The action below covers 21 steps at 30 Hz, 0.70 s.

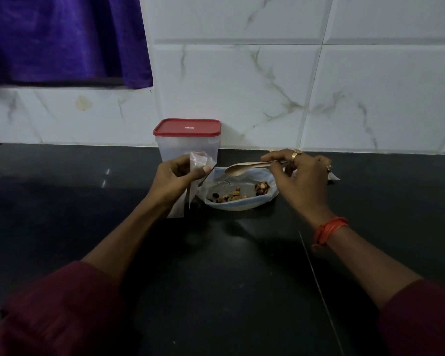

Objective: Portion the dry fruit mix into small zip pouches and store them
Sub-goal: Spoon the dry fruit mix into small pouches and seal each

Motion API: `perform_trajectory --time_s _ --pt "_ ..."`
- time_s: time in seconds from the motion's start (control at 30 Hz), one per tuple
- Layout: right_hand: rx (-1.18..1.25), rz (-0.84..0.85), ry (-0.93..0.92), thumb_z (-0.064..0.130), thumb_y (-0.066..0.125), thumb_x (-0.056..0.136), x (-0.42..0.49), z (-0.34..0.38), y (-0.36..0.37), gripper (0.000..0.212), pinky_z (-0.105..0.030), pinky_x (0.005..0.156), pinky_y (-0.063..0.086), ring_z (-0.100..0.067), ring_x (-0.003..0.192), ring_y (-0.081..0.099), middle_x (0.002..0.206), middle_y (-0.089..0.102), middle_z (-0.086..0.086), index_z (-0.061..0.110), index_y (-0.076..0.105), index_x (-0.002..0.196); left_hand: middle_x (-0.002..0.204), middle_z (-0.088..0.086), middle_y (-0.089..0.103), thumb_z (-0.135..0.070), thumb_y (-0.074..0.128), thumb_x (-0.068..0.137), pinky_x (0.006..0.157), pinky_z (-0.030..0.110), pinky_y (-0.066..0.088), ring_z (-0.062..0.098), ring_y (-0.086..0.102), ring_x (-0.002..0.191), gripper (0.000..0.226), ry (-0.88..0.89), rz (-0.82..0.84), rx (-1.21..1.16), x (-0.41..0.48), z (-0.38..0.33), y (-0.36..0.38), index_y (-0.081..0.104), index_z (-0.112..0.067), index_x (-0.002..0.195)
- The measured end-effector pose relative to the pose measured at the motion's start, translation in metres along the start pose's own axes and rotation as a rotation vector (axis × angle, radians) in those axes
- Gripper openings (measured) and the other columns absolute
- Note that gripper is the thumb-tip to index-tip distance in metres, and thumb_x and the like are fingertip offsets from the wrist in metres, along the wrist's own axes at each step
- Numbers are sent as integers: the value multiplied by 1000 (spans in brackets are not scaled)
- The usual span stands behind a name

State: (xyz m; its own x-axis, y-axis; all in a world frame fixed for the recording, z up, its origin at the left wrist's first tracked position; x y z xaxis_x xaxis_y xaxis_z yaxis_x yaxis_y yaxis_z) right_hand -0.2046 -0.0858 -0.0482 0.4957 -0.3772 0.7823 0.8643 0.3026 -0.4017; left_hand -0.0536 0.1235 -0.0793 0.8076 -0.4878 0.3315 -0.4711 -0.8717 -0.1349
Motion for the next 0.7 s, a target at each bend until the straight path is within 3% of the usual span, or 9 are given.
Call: perform_trajectory --time_s 0.17,0.27,0.37,0.47,0.57,0.7 --pt "-118 107 64 35 55 86 -3 -11 3 21 -41 92 39 -2 59 52 52 54 18 39 76 90 110 -10 74 -26 73 80 85 24 58 8 70 106 39 12 67 0 0 1 5 65 -31 118" --pt "-180 248 45 32 56 93 -6 -14 8 23 -48 89 46 -12 71 60 76 68 14 40 75 103 119 -8 70 -30 73 79 87 21 56 5 67 111 56 16 119 34 0 1 7 58 -25 133" --pt "-285 362 23 29 55 98 -8 -15 14 25 -43 93 38 -19 85 62 89 70 11 40 73 112 124 -5 69 -20 76 81 92 23 56 7 66 114 63 18 150 78 0 3 8 54 -20 141" --pt "-205 372 62 33 46 93 -8 -13 14 32 -48 93 44 -16 72 60 71 66 13 38 75 106 120 -8 70 -27 79 73 90 23 56 6 67 112 69 25 166 106 -3 2 9 56 -21 138" --pt "-145 327 111 39 38 87 -5 -16 11 39 -49 89 47 -14 63 59 61 66 8 37 77 94 112 -9 73 -31 79 69 86 21 57 5 69 106 61 48 164 121 -5 -1 9 62 -21 127" --pt "-103 343 123 29 51 96 -6 -19 14 27 -43 82 50 -15 64 61 61 67 8 35 78 94 115 -5 72 -22 82 74 87 22 57 7 69 106 51 45 173 155 -4 1 9 65 -23 123"
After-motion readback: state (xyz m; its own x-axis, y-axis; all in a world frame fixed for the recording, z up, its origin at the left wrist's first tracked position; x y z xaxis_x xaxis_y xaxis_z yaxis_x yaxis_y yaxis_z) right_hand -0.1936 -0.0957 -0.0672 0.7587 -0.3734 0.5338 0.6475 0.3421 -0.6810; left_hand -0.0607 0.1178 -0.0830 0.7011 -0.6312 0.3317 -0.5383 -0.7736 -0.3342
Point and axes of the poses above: each hand's wrist, its own x-axis towards the middle knuckle, its own y-axis out of the palm, z = x × y, the point moved 4 cm from there along x, towards the middle knuckle
